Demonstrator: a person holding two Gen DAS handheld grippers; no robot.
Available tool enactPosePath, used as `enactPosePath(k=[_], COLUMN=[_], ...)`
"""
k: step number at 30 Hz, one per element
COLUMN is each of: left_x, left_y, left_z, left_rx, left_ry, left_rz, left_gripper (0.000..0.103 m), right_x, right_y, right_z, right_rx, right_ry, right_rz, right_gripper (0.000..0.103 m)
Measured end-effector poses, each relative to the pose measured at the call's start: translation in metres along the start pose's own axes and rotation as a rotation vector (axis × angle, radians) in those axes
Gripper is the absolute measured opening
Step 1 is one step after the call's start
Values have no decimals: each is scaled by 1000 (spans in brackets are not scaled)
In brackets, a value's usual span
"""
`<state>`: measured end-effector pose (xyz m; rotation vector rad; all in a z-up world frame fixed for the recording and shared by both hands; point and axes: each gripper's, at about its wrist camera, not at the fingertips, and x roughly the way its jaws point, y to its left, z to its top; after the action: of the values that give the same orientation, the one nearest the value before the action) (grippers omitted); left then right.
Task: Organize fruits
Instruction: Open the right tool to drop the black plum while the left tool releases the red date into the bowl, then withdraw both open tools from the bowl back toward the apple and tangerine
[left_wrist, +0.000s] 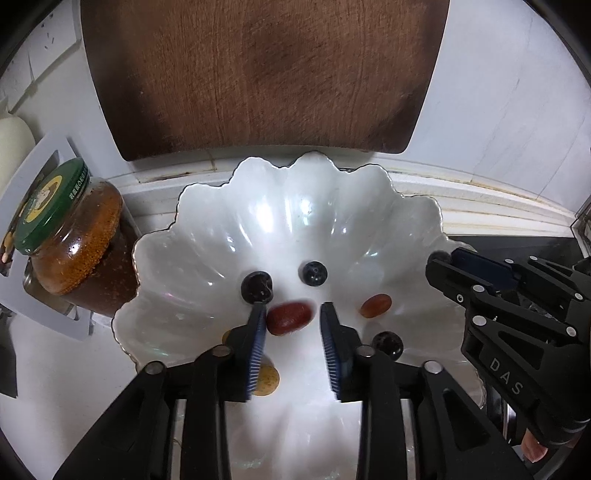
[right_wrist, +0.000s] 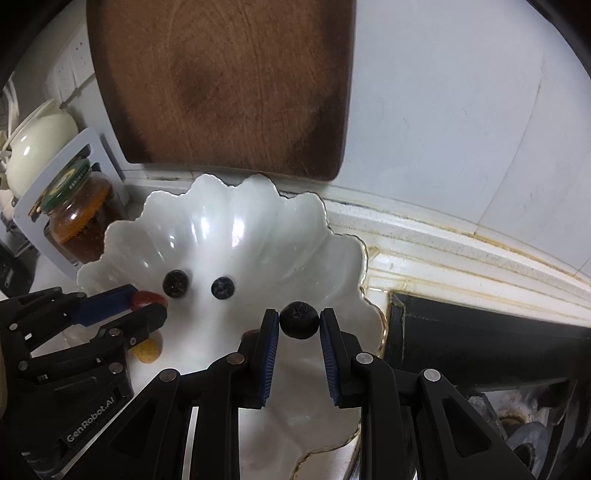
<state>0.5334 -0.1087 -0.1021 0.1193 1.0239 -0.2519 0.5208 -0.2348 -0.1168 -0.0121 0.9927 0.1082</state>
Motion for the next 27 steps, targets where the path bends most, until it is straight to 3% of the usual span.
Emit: enactPosePath(k=[6, 15, 19, 27], left_x=[-6, -37, -60, -108], left_y=[1, 6, 9, 2], left_z=[0, -8, -16, -37], left_rx=[7, -7, -21, 10], left_ry=[-11, -63, -112, -231], left_rz=[25, 60, 74, 123], left_gripper=[49, 64, 71, 78], right_x=[-5, -34, -55, -89], right_y=[-6, -8, -5, 0], right_z=[-1, -10, -18, -32], right_rx=[13, 23, 30, 24], right_ry=[-8, -69, -118, -183], right_rz=[-5, -17, -17, -1], right_gripper=[33, 34, 43, 43])
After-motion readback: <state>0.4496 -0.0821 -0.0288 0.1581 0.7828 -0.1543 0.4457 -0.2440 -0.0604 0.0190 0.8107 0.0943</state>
